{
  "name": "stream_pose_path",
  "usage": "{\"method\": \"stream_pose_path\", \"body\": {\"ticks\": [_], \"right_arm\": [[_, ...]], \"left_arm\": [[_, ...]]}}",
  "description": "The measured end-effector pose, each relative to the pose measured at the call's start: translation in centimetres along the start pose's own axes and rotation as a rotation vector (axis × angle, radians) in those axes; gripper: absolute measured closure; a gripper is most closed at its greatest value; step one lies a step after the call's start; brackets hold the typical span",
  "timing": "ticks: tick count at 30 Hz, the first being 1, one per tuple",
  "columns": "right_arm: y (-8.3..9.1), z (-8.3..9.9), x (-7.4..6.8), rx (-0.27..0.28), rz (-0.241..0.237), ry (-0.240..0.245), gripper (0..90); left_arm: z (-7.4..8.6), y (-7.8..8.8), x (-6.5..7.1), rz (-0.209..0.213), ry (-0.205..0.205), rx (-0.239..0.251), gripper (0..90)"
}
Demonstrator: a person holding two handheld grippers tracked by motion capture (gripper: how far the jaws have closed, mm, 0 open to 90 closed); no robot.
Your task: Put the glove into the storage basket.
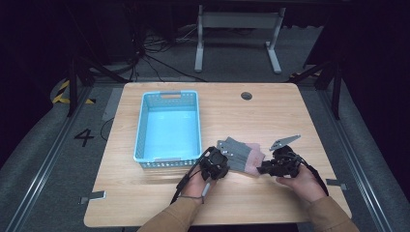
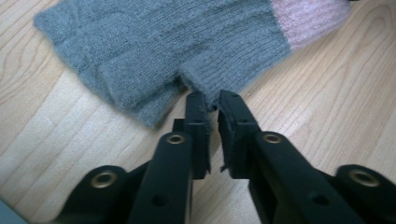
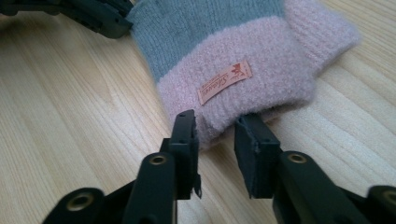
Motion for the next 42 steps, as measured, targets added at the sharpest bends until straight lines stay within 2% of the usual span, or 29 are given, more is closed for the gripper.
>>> {"method": "stream_pose_path", "body": {"ticks": [1, 5, 9, 14, 20, 23, 33, 42], "right_arm": [[0.0, 0.0, -0.1, -0.002, 0.006, -0.004, 76.5], [0.1, -0.1, -0.2, -0.009, 0.019, 0.009, 84.1], [0.5, -0.4, -0.4, 0.009, 0.032, 0.020, 85.7], [1.5, -0.9, -0.5, 0.040, 0.051, 0.056, 86.9], [2.9, -1.9, -0.4, 0.089, 0.082, 0.071, 87.5], [3.3, -2.4, -0.1, 0.106, 0.096, 0.088, 87.7], [2.5, -3.5, 1.3, 0.106, 0.102, 0.079, 87.8], [1.5, -3.4, 2.5, 0.092, 0.111, 0.063, 87.9]], "left_arm": [[-0.1, 0.0, 0.0, -0.012, -0.008, 0.003, 86.0], [-0.1, 0.1, 0.1, -0.016, -0.018, 0.001, 87.6], [-0.2, 0.5, 0.2, -0.017, -0.025, 0.009, 88.1], [-0.4, 0.9, 0.4, -0.019, -0.030, 0.023, 88.2], [-1.3, 2.6, 0.9, -0.026, -0.042, 0.081, 88.2], [-1.5, 2.9, 1.1, -0.029, -0.045, 0.094, 88.2], [-1.7, 2.6, 1.3, -0.031, -0.053, 0.093, 88.2], [-1.7, 2.0, 1.4, -0.023, -0.060, 0.080, 88.2]]}}
Point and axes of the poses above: each handheld gripper's, and its own axes: y roughly backward along the jaws, z roughly out of its underside, x roughly to its right, the point moved 8 cm from there along -y, roughly forward along the jaws
